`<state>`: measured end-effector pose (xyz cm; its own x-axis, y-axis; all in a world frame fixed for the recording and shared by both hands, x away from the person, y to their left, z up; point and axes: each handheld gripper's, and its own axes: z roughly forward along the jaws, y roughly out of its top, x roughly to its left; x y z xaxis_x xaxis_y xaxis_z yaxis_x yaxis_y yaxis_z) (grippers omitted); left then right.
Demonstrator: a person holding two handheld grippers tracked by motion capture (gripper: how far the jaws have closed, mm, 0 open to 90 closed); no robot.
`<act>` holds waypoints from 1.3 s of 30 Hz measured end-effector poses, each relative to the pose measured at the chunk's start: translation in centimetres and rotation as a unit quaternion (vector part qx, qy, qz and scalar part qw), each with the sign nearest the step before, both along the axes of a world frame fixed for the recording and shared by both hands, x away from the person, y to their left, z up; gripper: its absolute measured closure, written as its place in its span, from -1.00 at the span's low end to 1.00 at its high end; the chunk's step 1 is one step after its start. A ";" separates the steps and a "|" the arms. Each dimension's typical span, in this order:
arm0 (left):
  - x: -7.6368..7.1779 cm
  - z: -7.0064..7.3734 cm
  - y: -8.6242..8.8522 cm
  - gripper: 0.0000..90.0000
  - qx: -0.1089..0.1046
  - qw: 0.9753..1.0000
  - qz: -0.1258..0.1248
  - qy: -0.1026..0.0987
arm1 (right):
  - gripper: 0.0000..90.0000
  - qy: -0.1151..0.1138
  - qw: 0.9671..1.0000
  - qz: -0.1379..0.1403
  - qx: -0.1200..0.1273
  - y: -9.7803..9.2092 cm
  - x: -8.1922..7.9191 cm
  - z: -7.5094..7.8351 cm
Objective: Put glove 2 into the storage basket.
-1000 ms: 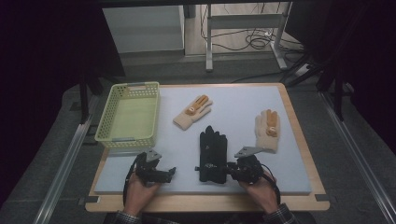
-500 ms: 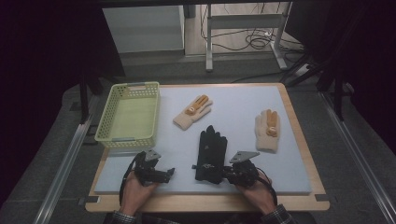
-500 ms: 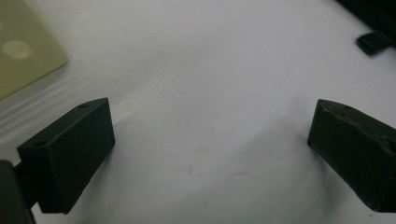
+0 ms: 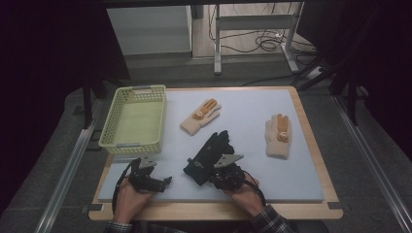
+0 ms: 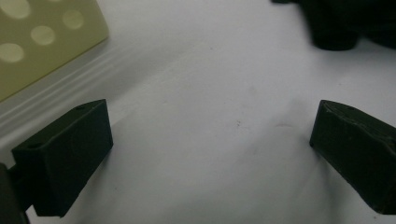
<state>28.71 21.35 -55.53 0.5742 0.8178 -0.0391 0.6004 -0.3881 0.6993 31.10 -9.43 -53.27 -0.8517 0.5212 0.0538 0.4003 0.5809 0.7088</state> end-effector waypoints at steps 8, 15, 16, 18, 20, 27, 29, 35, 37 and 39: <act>0.0 -0.1 0.1 -1.00 -0.004 1.000 -0.003 -0.005 | 0.20 -0.008 1.000 -0.005 -0.005 -1.6 0.0 0.6; 0.0 0.1 0.0 -0.99 0.002 1.000 -0.004 0.000 | 0.00 -0.019 0.999 -0.045 -0.005 -5.6 0.8 1.3; 0.0 0.1 -0.1 -0.99 0.002 1.000 -0.003 0.001 | -0.02 -0.020 0.998 -0.051 -0.006 -6.2 0.9 1.4; 0.0 0.1 -0.2 -1.00 -0.003 1.000 0.005 0.001 | -0.09 -0.024 0.998 -0.065 -0.011 -7.4 1.1 1.4; 0.1 0.1 -0.3 -1.00 -0.003 1.000 0.009 0.002 | -0.14 -0.026 0.996 -0.079 -0.015 -8.5 1.3 1.4; 0.2 0.5 -0.9 -0.97 0.003 1.000 0.010 0.004 | -0.30 -0.031 0.993 -0.114 -0.027 -11.6 2.1 1.0; 0.2 0.9 -1.5 -0.97 -0.002 1.000 -0.005 0.009 | -0.35 -0.032 0.991 -0.122 -0.031 -12.3 2.4 0.7; 0.8 2.7 -3.7 -1.00 -0.035 0.997 -0.064 0.019 | -0.48 -0.040 0.991 -0.129 -0.020 -13.5 2.8 0.2; 1.2 3.4 -4.5 -1.00 -0.046 0.996 -0.079 0.020 | -0.51 -0.042 0.991 -0.124 -0.019 -13.5 2.8 0.1; 1.8 4.0 -5.5 -1.00 -0.047 0.995 -0.087 0.020 | -0.52 -0.041 0.991 -0.123 -0.019 -13.5 2.8 0.1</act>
